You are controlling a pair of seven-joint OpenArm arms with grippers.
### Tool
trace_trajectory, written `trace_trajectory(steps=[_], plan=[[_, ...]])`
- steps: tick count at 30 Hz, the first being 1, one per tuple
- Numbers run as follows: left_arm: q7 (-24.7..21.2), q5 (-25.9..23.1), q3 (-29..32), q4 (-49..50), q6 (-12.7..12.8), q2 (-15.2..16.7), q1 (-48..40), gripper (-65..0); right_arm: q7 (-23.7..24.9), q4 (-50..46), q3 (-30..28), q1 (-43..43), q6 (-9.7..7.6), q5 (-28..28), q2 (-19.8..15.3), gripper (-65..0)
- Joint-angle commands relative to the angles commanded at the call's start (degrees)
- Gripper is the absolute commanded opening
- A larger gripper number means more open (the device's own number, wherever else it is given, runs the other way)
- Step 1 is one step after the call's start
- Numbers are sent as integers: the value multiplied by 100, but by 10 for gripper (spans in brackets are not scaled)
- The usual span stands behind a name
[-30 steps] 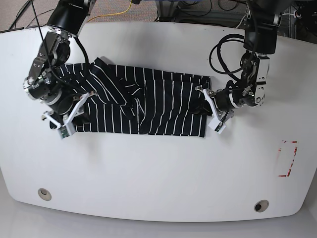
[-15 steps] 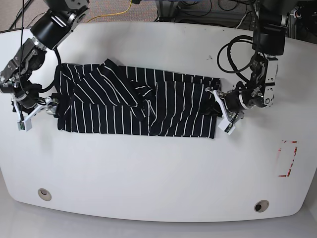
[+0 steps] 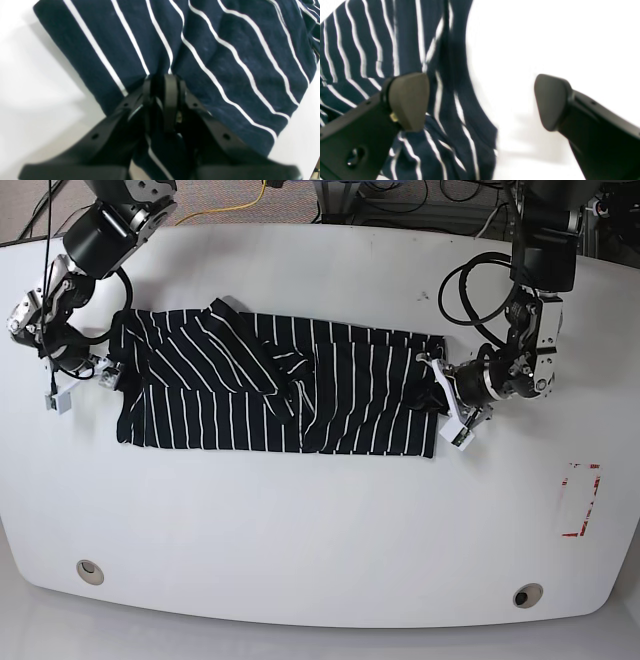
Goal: Layout the t-shirt on the table in an organized manner, then fold the t-shirt properly
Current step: 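Release the left gripper and regrasp the shirt's folded edges with both grippers, then fold both shirt ends inward with both grippers toward each other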
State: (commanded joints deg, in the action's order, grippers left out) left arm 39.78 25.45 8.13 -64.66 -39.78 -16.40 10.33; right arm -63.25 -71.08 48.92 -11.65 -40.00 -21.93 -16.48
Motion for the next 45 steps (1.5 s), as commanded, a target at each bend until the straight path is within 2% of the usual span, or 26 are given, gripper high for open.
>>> trace_trajectory(steps=[9,14,19,24,25,27,31,32,33,34,36,39,45], plan=[[0,0,0,0,0,0,0,-596,-290,-229,-53,62,0,-9,448,0],[0,-9,0,0,0,9,0,-596,-352,-607,-492,105,0,-9,721,0],[0,-9,0,0,0,9,0,-596,-387,-686,-615,105,0,26,993,0],[0,-9,9,0,9,18,0,-596,-369,-686,-615,79,0,53,1029,-11],[0,-9,9,0,9,18,-9,-596,-369,-686,-615,79,0,53,1029,-32],[0,-9,18,0,26,26,-9,-596,-343,-686,-615,70,0,44,1029,-113],[0,-62,167,0,44,35,-18,-596,-273,-686,-624,53,0,53,1002,-363],[0,-88,211,0,44,44,-18,-596,-273,-686,-624,53,0,53,1002,-393],[0,-176,343,0,149,53,-9,-596,-273,-686,-624,53,0,53,993,-487],[0,-220,422,0,246,62,-9,-596,-281,-695,-633,53,0,53,993,-530],[-9,-290,563,0,519,185,0,-596,-290,-747,-633,53,0,44,985,-563],[-9,-290,686,0,738,369,9,-596,-316,-1081,-633,88,0,44,985,-556],[-9,-308,835,0,765,659,35,-596,-932,-1960,-633,105,0,0,1037,-626]])
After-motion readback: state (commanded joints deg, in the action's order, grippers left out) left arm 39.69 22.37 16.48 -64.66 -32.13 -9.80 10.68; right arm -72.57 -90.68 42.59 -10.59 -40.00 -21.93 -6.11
